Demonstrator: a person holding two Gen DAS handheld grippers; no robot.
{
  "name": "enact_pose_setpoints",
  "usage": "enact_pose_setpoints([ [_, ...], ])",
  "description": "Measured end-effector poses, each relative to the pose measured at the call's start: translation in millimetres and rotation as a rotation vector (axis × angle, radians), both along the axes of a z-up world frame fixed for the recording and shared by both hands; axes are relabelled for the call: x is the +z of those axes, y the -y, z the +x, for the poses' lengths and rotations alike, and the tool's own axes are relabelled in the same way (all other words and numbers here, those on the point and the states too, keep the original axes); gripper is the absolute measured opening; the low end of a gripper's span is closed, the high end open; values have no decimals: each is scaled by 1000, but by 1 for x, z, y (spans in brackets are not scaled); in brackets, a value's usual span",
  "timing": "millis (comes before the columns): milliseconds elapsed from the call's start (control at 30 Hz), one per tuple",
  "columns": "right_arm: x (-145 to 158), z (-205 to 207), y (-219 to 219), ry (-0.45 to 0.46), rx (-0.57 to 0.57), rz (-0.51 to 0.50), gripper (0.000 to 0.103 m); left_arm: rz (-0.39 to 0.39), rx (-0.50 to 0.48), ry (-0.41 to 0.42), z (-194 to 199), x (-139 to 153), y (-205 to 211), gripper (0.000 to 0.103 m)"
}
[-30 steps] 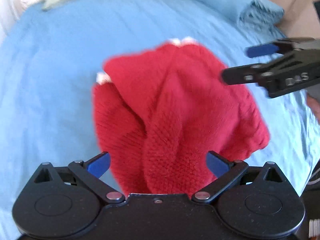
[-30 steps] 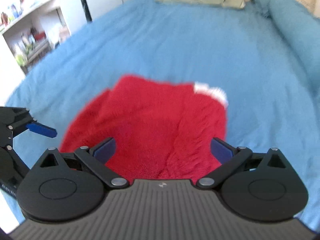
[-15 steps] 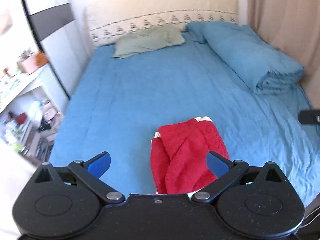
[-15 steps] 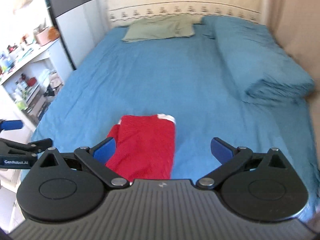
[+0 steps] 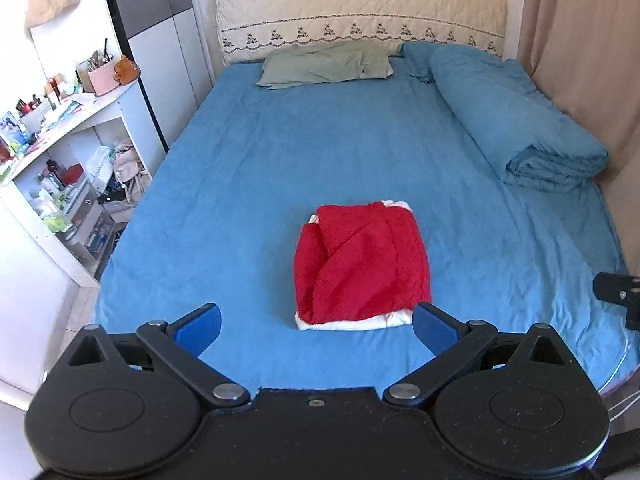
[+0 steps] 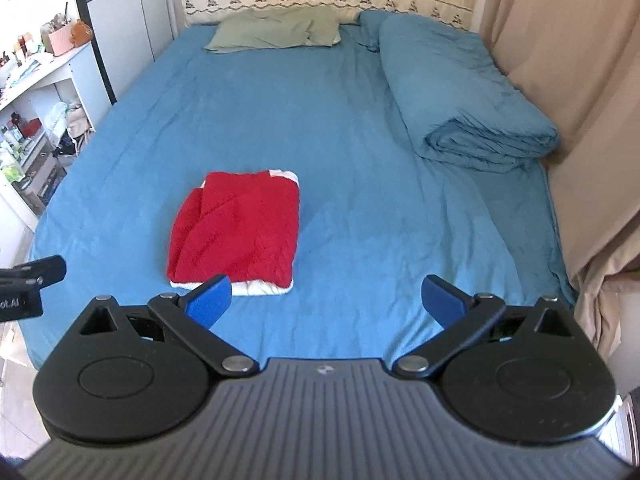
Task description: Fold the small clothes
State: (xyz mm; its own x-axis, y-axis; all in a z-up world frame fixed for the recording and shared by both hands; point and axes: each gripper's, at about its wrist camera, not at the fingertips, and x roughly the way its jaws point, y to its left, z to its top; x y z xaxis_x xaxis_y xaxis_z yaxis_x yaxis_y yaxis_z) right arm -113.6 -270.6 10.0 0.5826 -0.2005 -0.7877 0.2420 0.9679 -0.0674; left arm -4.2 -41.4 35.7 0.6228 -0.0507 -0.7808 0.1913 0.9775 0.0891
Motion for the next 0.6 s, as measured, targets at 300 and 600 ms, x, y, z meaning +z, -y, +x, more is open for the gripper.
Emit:
enact_pose_setpoints([
  [300,-6,-13,-2,-25,-5,28,103,1,32,51,-11,6,-5,103],
  [600,-4,-14,-2,-14,1,19,103,4,27,78,-16,9,-5,103],
])
